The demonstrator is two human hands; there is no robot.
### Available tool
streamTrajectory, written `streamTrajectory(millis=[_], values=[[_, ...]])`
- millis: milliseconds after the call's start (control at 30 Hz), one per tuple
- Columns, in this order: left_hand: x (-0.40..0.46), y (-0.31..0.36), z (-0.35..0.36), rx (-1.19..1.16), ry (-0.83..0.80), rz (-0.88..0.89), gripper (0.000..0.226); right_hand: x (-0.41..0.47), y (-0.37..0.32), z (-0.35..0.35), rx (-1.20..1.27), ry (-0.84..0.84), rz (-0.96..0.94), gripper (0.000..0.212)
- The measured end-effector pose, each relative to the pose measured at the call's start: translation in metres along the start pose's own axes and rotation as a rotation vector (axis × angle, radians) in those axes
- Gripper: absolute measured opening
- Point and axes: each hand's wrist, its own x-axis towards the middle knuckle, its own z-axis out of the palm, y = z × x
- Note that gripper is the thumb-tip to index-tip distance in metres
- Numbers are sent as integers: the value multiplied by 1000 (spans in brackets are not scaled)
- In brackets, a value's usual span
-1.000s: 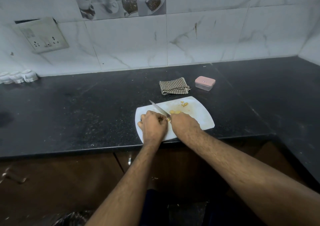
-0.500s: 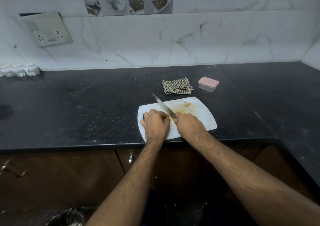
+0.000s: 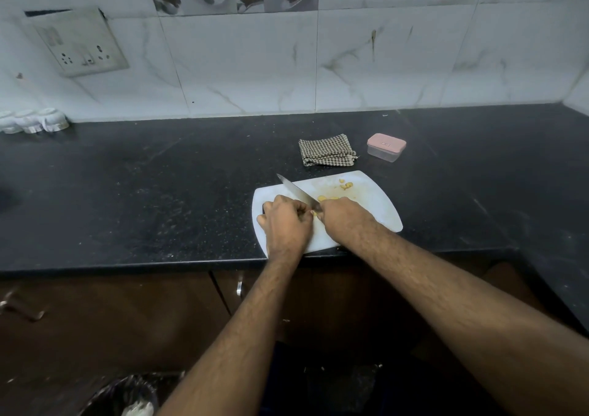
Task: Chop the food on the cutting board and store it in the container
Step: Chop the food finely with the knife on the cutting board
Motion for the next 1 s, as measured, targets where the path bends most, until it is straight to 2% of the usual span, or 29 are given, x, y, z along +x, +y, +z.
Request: streamTrajectory(millis=[167,400,1000], values=[[1,-1,0,-39,6,-33,6,2,13,-6,115,-33,-3,32],[2,2,1,-19,9,-35,7,-3,15,2,126,30,-17,35],[3,-3,3,-22,25,-31,13,-6,-5,-1,-47,-9,-7,35]])
